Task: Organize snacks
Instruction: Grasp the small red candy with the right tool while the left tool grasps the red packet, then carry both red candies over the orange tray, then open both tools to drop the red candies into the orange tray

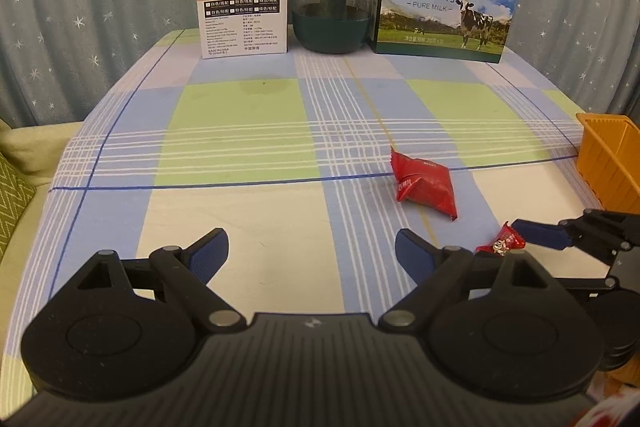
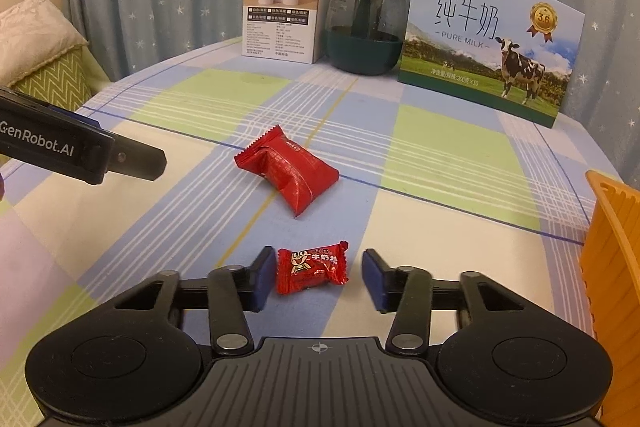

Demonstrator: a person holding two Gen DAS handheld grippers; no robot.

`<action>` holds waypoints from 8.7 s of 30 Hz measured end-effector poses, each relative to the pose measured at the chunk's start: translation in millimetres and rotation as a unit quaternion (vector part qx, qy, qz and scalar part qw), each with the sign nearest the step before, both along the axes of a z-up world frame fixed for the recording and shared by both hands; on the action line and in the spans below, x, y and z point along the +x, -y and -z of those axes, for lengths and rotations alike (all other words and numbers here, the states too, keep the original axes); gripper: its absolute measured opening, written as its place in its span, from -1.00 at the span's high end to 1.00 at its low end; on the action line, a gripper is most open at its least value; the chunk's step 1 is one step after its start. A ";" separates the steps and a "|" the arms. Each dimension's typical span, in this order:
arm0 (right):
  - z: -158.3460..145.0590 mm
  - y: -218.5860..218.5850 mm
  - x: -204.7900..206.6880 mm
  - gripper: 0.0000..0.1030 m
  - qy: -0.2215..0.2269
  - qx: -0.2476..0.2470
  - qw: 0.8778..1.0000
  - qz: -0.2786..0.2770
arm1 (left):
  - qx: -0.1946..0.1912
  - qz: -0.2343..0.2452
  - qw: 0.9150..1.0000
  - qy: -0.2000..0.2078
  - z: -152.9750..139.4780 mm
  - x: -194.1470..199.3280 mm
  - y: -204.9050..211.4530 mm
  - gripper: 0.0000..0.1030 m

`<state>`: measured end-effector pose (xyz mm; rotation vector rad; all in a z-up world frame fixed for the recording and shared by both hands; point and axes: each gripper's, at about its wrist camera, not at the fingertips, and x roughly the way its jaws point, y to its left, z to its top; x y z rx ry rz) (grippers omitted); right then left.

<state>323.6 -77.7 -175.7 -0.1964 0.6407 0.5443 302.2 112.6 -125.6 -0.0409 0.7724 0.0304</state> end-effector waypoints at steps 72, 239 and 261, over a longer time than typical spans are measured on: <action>-50.5 91.1 -82.0 0.51 -0.081 0.104 0.976 0.175 | -0.095 0.029 0.995 0.005 -12.8 -69.0 91.0 0.31; -103.2 287.7 12.2 0.51 -0.052 0.093 0.957 0.270 | -0.041 0.245 0.969 0.011 -58.6 54.0 292.9 0.12; -110.0 305.8 -5.2 -0.34 -0.053 0.137 0.948 0.284 | -0.048 0.224 0.973 0.010 -58.8 34.9 276.1 -0.34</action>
